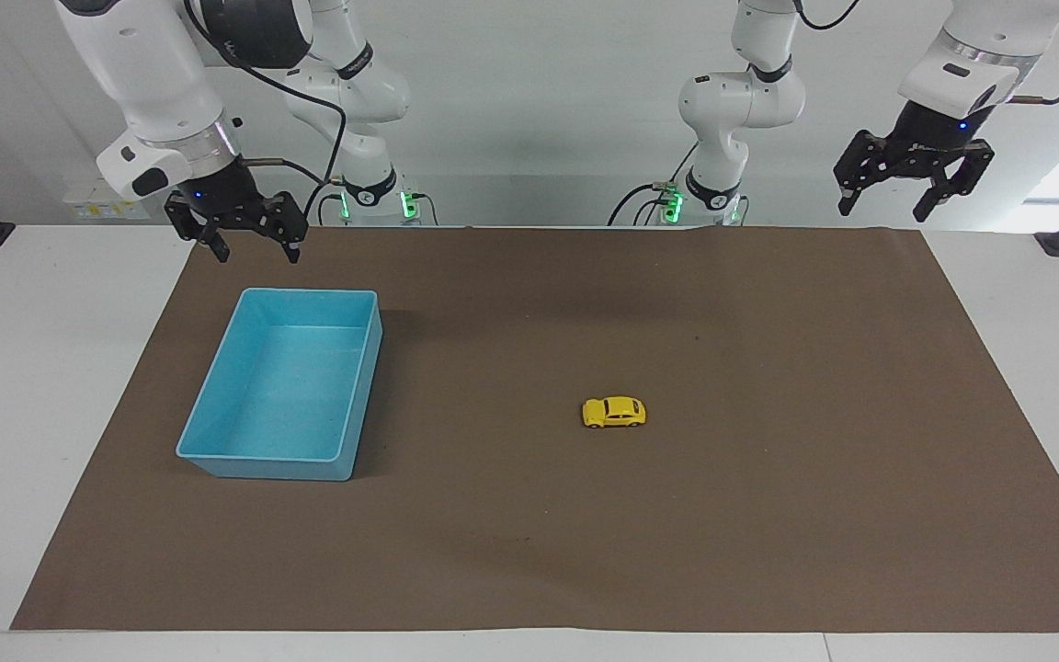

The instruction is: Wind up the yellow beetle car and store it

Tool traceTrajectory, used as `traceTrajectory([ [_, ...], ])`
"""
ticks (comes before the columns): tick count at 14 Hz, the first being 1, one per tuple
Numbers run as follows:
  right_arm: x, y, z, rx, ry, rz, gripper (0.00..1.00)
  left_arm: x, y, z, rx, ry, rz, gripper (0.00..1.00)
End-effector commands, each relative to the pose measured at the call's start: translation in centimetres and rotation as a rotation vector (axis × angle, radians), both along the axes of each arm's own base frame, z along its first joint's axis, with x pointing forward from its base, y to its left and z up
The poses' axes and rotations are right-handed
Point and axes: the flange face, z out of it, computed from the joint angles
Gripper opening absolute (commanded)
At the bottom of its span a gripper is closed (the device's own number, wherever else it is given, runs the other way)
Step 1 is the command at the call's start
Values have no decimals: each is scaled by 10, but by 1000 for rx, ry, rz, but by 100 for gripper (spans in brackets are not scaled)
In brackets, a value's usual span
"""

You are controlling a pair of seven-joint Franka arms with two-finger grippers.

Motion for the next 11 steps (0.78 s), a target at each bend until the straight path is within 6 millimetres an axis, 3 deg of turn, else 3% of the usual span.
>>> traceTrajectory([
  [1, 3, -2, 2, 14, -11, -14, 100, -3, 1, -2, -3, -3, -10, 100],
  [11, 3, -2, 2, 16, -10, -14, 100, 3, -3, -4, -6, -18, -12, 100],
])
